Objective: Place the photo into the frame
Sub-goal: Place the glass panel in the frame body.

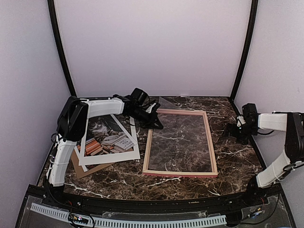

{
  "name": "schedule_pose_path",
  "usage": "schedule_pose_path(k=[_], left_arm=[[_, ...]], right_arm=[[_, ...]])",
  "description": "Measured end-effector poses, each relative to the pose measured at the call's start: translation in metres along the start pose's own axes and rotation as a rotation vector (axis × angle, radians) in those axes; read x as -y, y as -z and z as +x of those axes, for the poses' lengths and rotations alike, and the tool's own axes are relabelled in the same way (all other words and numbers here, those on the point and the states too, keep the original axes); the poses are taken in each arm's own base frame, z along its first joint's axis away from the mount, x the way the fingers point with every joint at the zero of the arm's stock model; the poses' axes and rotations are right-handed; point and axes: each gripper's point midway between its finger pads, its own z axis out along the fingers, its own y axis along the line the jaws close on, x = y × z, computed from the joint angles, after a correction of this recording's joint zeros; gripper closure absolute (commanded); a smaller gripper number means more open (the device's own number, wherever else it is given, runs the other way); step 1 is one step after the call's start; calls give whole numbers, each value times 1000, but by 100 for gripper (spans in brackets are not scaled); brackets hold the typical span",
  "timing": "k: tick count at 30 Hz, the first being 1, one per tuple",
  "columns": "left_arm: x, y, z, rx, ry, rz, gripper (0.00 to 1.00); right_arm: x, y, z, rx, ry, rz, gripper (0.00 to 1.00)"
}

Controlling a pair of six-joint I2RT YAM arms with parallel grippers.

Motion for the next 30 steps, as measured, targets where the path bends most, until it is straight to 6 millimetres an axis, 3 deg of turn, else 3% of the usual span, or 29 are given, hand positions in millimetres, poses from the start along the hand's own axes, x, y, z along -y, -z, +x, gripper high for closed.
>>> schedule_pose_path(k=[30], left_arm=[[-5, -2, 3, -3, 37, -11, 100]], right_arm=[[0, 0, 0, 1, 1, -1, 1]])
